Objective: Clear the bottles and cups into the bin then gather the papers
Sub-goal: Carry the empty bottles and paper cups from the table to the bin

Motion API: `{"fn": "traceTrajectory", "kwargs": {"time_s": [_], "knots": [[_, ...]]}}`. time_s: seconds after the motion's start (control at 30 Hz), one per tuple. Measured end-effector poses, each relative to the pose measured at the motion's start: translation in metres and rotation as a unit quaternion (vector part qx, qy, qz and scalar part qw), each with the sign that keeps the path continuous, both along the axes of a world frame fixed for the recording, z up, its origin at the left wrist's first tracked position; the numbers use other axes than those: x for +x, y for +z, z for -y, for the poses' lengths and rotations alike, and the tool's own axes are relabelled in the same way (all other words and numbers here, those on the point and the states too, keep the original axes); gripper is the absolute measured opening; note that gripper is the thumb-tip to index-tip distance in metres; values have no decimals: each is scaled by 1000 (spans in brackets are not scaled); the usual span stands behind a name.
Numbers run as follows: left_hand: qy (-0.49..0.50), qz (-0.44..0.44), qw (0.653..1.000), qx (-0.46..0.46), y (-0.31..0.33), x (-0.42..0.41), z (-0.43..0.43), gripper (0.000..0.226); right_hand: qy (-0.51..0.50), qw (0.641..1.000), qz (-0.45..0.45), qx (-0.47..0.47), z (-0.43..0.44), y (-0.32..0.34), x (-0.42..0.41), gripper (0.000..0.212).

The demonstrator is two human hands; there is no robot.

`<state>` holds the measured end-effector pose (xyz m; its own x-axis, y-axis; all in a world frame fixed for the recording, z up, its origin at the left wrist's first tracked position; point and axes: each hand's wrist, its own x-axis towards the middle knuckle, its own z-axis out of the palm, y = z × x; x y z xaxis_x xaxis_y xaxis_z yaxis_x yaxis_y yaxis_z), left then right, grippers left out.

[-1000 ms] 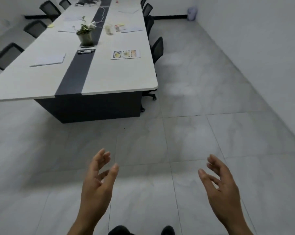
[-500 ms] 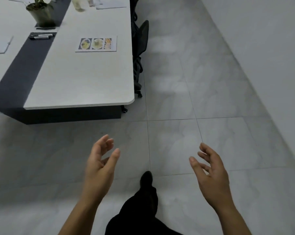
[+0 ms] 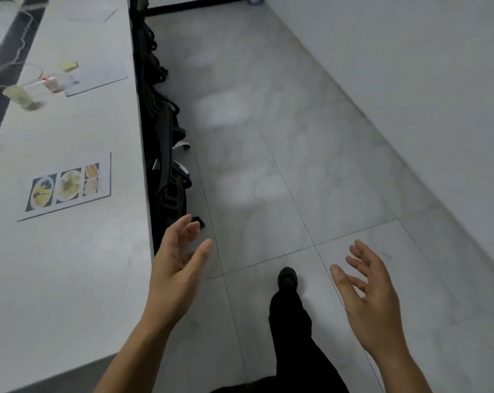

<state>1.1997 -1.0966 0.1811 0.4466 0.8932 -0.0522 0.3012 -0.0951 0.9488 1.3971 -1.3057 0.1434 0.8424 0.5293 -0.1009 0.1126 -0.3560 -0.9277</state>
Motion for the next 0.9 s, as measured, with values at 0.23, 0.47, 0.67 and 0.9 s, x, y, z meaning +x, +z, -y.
{"fn": "traceTrajectory", "kwargs": {"time_s": [0.23,0.47,0.67,0.9], "knots": [[75,-10,997,-7,14,138,-131,52,99,995,-8,24,-189,15,174,64],[196,20,980,-30,16,210,-263,48,220,975,1,18,-377,29,288,60],[284,51,953,-88,-29,279,-404,45,238,971,2,-37,-532,-4,371,61],[284,49,957,-42,6,368,-613,46,259,964,50,-17,-738,36,464,63]]}}
